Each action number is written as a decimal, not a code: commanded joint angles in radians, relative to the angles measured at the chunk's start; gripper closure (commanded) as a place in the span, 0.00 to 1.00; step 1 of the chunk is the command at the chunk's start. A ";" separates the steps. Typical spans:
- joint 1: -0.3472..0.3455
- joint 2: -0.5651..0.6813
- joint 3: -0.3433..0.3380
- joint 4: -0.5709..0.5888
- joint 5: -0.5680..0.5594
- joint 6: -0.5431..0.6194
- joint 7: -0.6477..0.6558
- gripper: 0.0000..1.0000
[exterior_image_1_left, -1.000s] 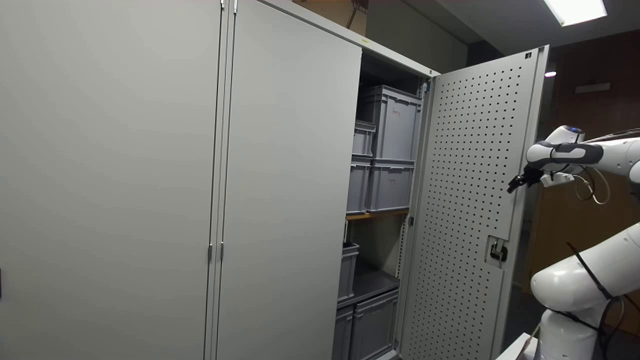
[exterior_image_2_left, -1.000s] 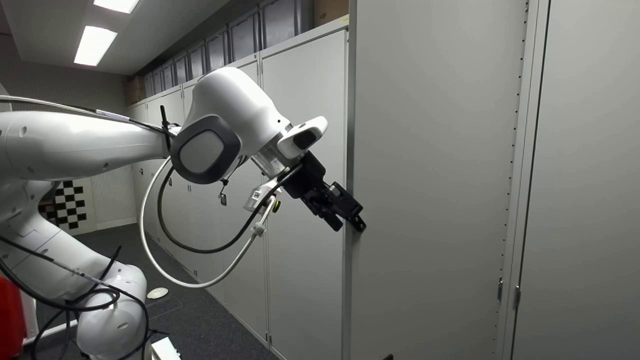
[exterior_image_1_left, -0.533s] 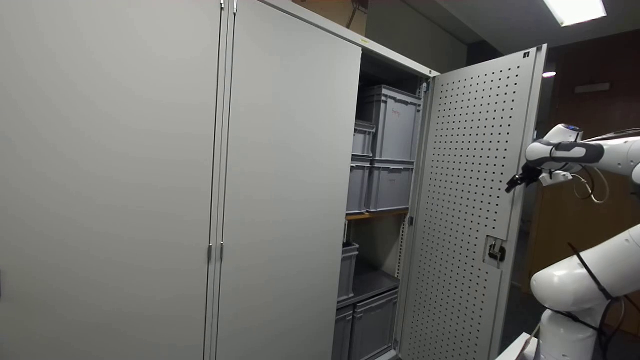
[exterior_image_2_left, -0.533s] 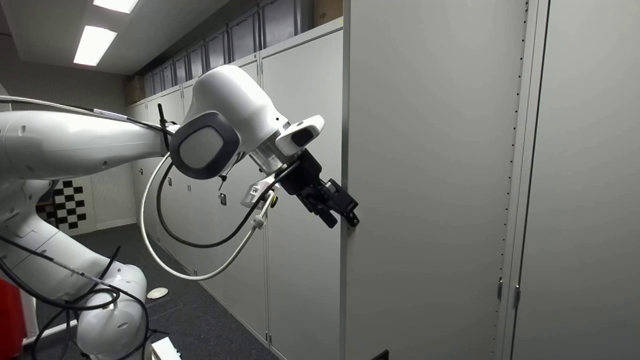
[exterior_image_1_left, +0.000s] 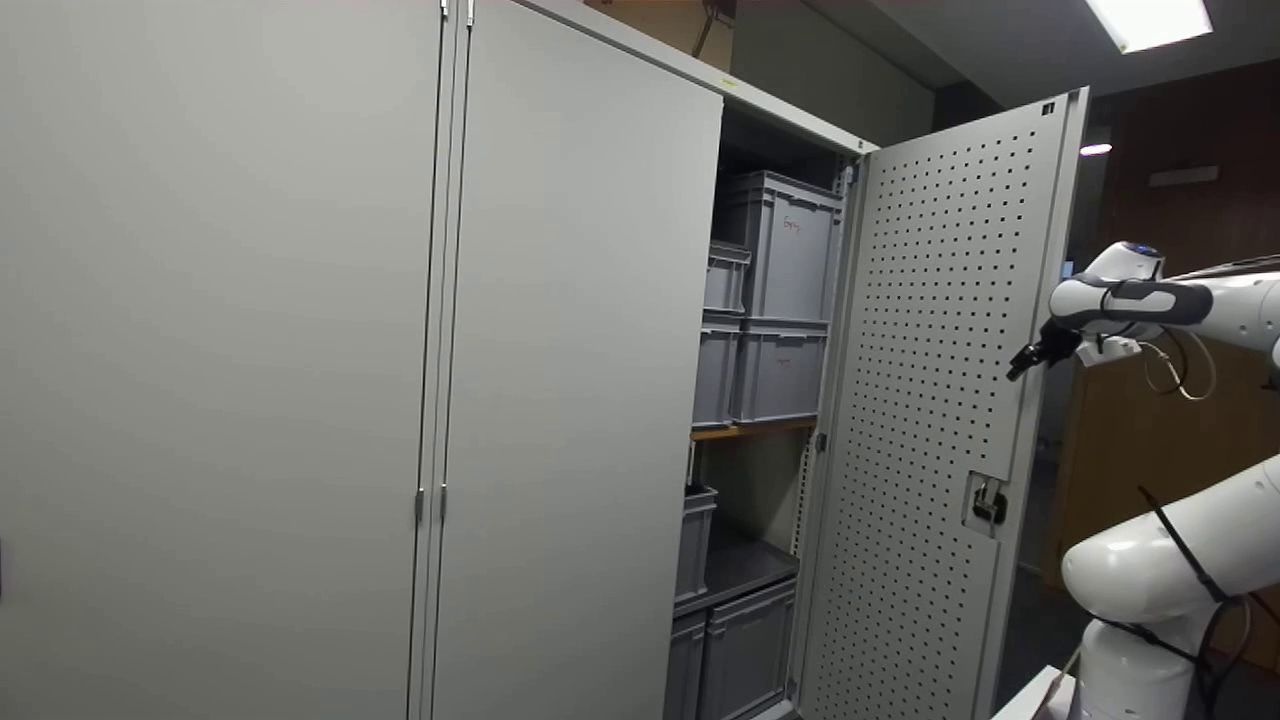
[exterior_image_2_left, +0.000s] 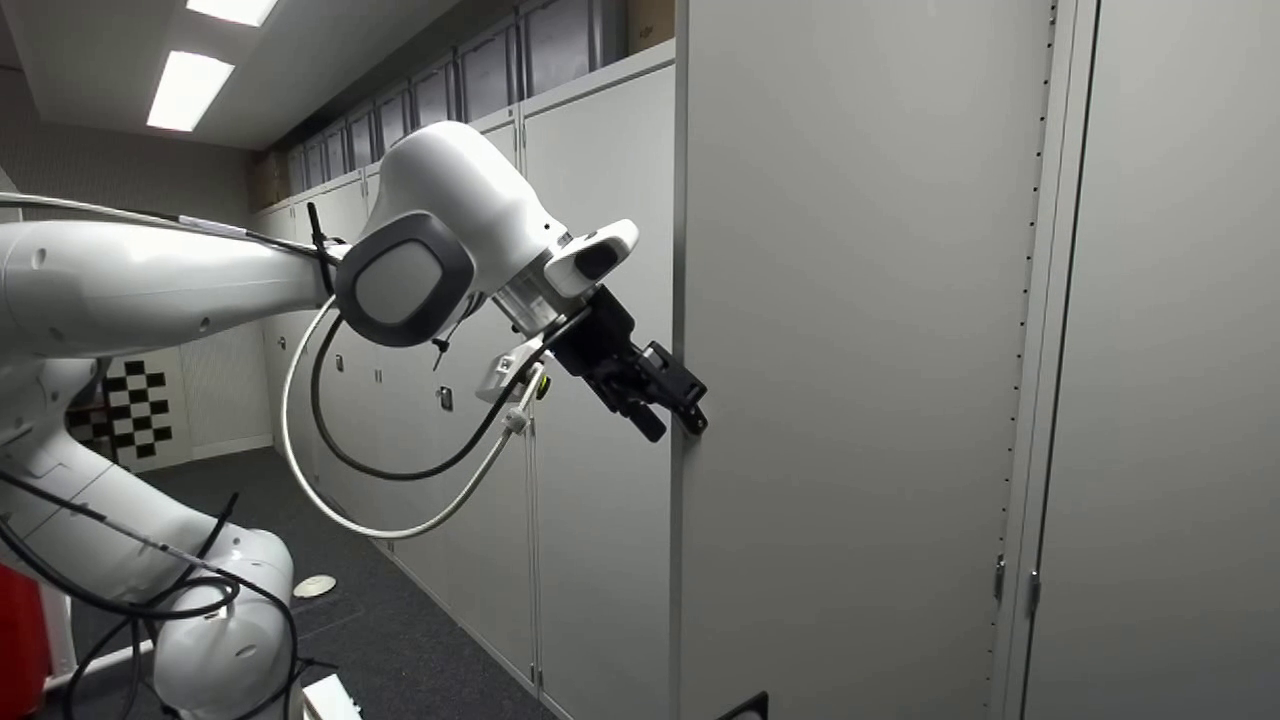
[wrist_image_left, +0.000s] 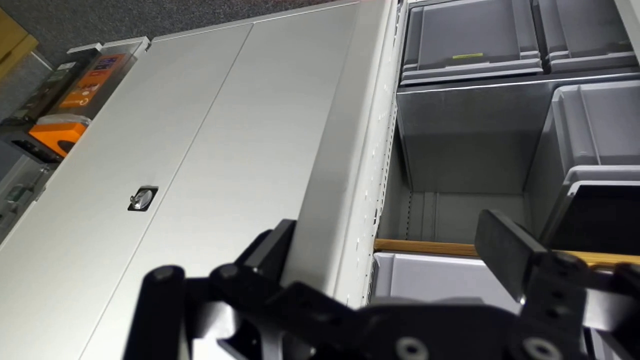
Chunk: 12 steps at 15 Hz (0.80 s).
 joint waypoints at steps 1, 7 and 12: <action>0.064 0.033 0.030 0.041 0.041 0.029 -0.024 0.00; 0.073 0.027 0.048 0.040 0.043 0.018 -0.023 0.00; 0.077 0.024 0.066 0.040 0.040 0.000 -0.019 0.00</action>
